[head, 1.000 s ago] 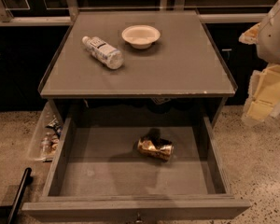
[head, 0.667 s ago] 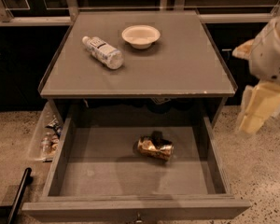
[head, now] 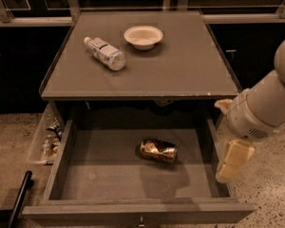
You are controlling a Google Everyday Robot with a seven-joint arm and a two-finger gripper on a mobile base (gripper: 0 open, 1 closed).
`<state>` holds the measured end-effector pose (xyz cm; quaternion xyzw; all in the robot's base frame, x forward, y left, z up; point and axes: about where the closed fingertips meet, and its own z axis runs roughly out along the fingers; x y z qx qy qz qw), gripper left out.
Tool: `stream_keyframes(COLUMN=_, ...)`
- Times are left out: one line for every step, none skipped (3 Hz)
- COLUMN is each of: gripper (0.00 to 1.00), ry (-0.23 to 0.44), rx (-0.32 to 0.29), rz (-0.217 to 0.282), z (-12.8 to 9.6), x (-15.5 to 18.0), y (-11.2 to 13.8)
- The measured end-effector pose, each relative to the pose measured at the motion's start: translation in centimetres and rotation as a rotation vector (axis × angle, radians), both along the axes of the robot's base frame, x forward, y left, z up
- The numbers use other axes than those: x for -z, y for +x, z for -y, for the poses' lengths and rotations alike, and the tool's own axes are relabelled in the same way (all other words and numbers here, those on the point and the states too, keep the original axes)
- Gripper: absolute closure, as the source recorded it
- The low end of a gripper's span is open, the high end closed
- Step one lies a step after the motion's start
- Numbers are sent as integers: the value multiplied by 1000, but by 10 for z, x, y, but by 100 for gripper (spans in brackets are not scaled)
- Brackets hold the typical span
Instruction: Pick orange can from top drawer and place on counter
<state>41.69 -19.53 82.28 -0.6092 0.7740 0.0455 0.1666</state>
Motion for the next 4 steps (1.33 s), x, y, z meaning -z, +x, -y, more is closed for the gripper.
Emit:
stream_keyframes(gripper=0, ry=48, rx=-27, rz=11, z=-13, x=35, y=3)
stream_keyframes(gripper=0, ry=48, rx=-27, rz=11, z=-13, x=35, y=3)
stream_keyframes(gripper=0, ry=103, rx=-27, rz=33, z=-20, x=51, y=7)
stream_keyframes(gripper=0, ry=196, rx=-20, rz=62, z=-31, x=79, y=23)
